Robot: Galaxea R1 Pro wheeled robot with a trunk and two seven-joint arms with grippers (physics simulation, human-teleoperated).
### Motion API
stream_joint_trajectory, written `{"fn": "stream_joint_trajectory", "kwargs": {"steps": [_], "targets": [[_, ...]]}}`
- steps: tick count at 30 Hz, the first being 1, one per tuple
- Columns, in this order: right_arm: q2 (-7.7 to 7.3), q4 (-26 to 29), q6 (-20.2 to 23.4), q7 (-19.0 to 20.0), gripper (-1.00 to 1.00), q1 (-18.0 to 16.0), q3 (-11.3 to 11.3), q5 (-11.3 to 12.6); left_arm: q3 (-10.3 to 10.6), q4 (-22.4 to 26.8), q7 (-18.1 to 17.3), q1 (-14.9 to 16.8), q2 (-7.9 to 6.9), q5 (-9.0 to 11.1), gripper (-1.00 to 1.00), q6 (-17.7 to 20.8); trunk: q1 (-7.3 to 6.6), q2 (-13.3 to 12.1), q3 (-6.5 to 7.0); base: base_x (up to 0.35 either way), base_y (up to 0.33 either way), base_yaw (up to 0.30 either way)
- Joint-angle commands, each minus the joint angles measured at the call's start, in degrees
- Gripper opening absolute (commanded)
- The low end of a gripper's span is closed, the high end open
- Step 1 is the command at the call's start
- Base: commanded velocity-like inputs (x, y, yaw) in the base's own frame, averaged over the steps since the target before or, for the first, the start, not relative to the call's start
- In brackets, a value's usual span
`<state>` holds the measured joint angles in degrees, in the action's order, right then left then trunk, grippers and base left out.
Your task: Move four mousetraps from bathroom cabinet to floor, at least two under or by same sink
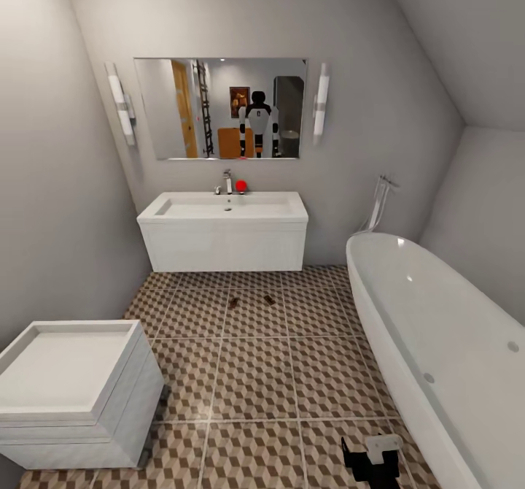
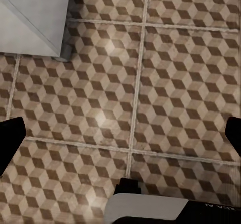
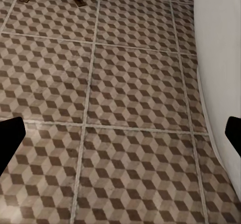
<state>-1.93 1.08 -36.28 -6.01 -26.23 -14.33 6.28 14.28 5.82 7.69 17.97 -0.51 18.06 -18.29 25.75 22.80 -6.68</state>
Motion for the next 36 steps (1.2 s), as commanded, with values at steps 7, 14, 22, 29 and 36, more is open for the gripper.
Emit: {"fn": "stream_joint_trajectory", "kwargs": {"steps": [7,14,22,29,36], "targets": [[-0.16,0.0,2.3,-0.2,1.0,0.0,-0.5,0.6,0.5,-1.8,0.3,0.0,1.68,0.4,1.0,0.1,0.03,0.1,-0.12,0.0,0.0,0.0],[-0.91,0.2,12.4,0.0,1.0,0.0,-0.4,0.5,0.5,-6.4,0.4,0.0,1.99,0.3,1.0,0.1,0.03,0.1,-0.12,0.0,0.0,0.0],[-2.97,-0.1,13.6,0.7,1.0,2.4,-0.5,0.6,0.5,-10.1,-0.2,-0.4,-2.92,0.2,1.0,-0.2,0.03,0.1,-0.12,0.0,0.0,0.0],[-3.37,-0.1,13.3,0.8,1.0,6.7,-0.5,0.6,0.5,-10.4,-3.4,-1.5,-5.21,0.3,1.0,-0.1,0.03,0.1,-0.12,0.0,0.0,0.0],[-5.45,-0.2,13.1,5.6,1.0,11.2,-0.5,0.6,0.5,-10.3,-4.6,-1.9,-5.53,0.3,1.0,0.2,0.03,0.1,-0.12,0.0,0.0,0.0]]}}
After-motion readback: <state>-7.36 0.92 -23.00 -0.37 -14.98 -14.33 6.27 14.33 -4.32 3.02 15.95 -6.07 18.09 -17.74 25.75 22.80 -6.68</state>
